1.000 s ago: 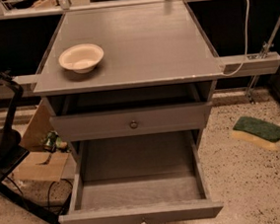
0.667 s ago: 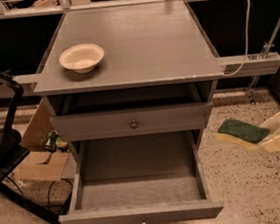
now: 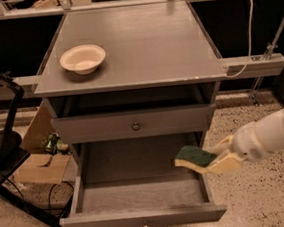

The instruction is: Place sponge into middle drawer

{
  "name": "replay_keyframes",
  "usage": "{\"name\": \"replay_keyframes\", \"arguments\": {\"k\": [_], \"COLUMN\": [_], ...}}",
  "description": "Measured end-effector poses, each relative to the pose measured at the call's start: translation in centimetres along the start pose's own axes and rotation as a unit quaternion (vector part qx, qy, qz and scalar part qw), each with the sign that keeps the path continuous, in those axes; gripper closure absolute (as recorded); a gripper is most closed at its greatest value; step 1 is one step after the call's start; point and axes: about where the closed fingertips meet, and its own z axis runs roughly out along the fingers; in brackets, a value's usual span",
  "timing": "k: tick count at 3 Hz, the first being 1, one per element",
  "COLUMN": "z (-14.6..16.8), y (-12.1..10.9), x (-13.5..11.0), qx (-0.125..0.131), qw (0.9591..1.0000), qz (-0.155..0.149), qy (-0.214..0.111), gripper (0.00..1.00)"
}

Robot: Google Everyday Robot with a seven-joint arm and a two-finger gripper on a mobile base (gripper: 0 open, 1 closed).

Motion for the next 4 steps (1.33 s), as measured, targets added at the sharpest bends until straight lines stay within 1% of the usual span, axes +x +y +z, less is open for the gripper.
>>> {"name": "replay_keyframes", "arguments": {"k": [1,2,3,4], "z": [9.7,16.4,21.7,24.6], "y": [-1.7,-3.9,-5.7,-6.2], "x": [0.0,-0.7,-0.1,2.2], "qx": [-0.019,-0.035,-0.045,-0.041], "qw": [0.9991,0.997,0.9943,0.9917], "qz": [0.02,0.038,0.061,0.091], "qy": [-0.033,-0.057,-0.075,-0.081], "gripper": [1.0,1.0,1.0,1.0]}}
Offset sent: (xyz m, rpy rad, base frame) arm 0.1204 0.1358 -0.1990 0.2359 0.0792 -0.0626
